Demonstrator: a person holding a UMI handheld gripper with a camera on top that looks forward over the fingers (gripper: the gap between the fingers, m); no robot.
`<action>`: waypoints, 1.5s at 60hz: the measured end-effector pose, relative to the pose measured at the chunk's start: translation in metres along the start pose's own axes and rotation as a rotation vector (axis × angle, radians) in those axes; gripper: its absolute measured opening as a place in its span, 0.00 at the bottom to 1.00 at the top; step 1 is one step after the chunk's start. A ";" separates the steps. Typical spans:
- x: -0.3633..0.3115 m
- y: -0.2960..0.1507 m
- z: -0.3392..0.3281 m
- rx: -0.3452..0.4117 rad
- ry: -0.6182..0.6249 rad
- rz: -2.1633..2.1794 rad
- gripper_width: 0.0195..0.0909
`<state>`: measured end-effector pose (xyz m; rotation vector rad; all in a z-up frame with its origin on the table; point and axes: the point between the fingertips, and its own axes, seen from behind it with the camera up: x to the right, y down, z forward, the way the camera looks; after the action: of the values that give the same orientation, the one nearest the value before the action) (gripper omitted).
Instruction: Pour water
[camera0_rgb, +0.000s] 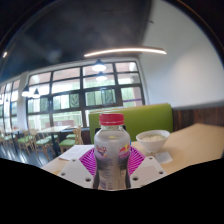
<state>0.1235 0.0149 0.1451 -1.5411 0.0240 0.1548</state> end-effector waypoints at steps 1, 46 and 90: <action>-0.008 0.003 -0.026 -0.008 0.016 0.058 0.22; 0.015 0.061 0.012 -0.098 0.020 -0.085 0.31; 0.023 0.021 -0.176 -0.134 0.042 -0.086 0.88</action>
<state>0.1579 -0.1578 0.1159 -1.6762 -0.0199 0.0561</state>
